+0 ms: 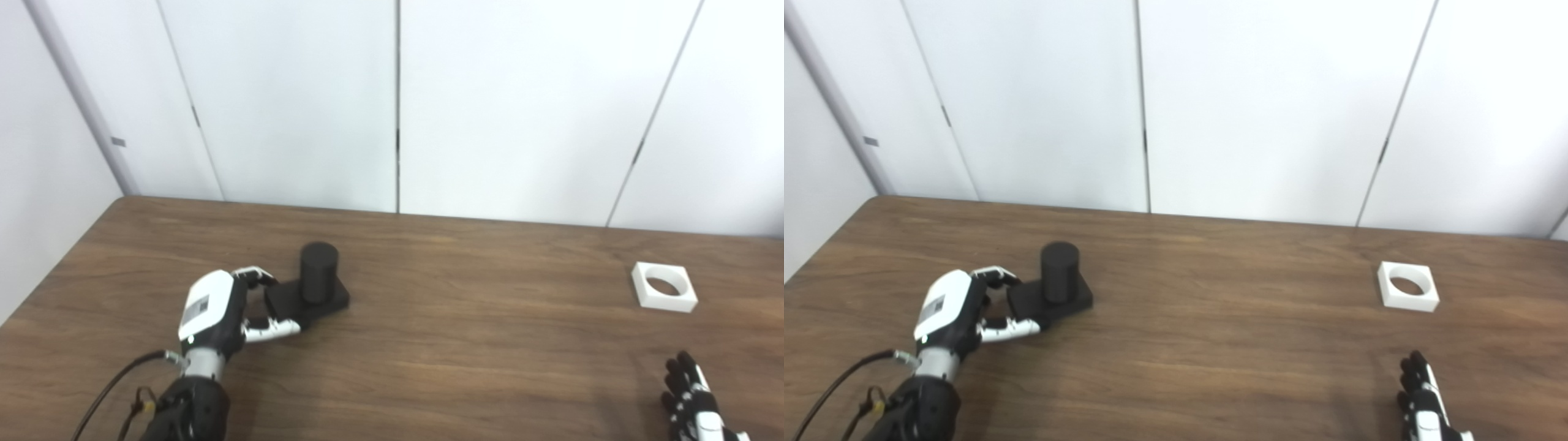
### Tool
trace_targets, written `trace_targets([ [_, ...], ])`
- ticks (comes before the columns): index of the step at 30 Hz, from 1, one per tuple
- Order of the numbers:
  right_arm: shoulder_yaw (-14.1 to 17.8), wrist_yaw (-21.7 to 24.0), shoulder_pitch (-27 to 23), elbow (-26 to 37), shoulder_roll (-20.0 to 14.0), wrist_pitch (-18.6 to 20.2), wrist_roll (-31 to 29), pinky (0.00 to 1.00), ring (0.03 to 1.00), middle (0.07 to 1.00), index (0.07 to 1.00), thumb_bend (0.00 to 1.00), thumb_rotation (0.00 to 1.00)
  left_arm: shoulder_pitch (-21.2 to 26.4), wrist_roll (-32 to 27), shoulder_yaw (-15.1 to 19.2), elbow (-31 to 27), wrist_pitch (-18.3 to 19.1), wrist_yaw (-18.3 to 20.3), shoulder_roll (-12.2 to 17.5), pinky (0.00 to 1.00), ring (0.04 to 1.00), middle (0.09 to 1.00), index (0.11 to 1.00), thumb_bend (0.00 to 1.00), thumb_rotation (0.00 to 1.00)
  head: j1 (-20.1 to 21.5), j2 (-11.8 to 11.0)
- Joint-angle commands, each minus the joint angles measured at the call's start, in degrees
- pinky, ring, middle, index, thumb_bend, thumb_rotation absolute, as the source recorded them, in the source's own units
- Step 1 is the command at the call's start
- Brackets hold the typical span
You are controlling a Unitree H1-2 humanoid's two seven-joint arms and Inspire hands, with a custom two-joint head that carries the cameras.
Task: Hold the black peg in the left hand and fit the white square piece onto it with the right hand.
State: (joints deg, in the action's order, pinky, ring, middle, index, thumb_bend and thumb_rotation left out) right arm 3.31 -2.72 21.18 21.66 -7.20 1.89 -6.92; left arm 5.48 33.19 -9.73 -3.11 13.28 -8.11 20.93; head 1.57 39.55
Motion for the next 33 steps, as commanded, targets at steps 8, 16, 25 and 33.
trace_targets([
  [8,-1.7,-2.2,0.2,2.5,3.8,1.0,3.1,0.98,0.958,0.921,0.954,0.51,1.0,-3.6,-10.9,-2.9,-3.1,-12.1,10.8,-0.5,0.69,0.783,0.758,0.488,0.51,0.05,3.4,3.1],
  [16,-2.6,-3.1,-0.5,3.2,3.9,2.5,3.4,0.97,0.953,0.909,0.945,0.55,1.0,-8.0,-12.8,-7.6,-6.5,-12.8,15.9,-1.8,0.7,0.783,0.753,0.488,0.51,0.05,4.9,5.1],
  [25,-3.2,-3.7,-0.6,4.4,3.5,4.2,4.4,0.96,0.951,0.909,0.94,0.59,1.0,-13.2,-6.6,-14.8,-4.6,-19.1,12.8,-5.4,0.7,0.798,0.749,0.486,0.52,0.04,6.0,6.1],
  [33,-3.4,-4.1,-0.4,4.6,3.7,4.1,4.3,0.96,0.945,0.902,0.934,0.58,1.0,-13.8,5.7,-17.6,-0.9,-24.7,7.0,-6.7,0.83,0.802,0.746,0.486,0.52,0.05,7.0,6.1],
])
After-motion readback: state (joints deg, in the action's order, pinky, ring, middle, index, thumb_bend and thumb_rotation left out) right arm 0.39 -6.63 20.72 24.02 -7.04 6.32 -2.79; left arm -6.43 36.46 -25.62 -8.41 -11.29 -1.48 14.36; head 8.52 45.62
